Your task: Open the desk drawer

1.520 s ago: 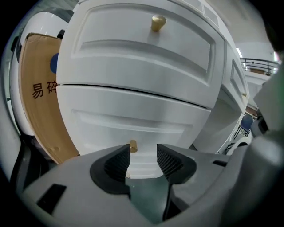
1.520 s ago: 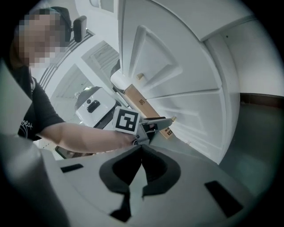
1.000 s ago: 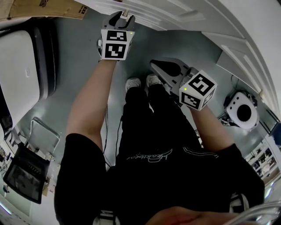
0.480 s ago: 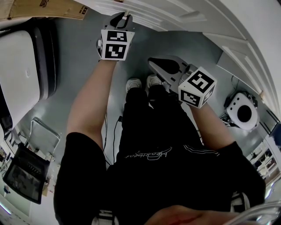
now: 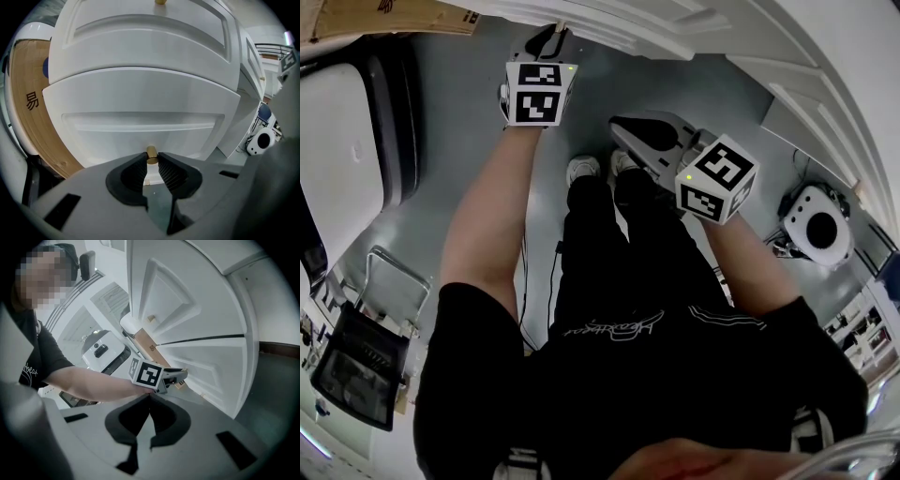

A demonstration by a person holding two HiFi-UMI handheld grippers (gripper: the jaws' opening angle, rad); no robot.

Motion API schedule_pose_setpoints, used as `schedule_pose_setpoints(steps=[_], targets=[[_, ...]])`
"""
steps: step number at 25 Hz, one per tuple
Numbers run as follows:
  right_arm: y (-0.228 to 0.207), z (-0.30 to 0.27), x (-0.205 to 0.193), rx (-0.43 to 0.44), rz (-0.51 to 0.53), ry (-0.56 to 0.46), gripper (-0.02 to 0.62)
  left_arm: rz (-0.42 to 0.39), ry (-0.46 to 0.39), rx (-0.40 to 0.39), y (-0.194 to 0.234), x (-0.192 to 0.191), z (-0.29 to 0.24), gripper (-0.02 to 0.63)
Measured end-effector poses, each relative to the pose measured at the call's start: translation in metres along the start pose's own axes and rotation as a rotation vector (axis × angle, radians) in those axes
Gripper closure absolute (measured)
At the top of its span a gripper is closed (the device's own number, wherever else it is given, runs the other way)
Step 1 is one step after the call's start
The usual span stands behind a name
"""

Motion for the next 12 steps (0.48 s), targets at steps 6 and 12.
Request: schedule_pose_setpoints(steps=[6,12], targets=[[0.012,0.004,-0.008,-0.015,-0.044,-0.007,0.591,0.011,0.03,0.005,0.0,-0.009,0.015,0.526],[0.025,0.004,-0.015,-0.021,-0.073,-0.018,0.591,0.012,0.045,-0.012,-0.002,-0.019,0.03,0.526]])
Point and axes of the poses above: the fingertips, and each gripper's own axes: z backward along the fingers, y to its left, x out of its top, the point moved 8 cm from there along z, backward along the fingers, and after that the axes turned 5 degrees about -y, right-handed, at the moved point
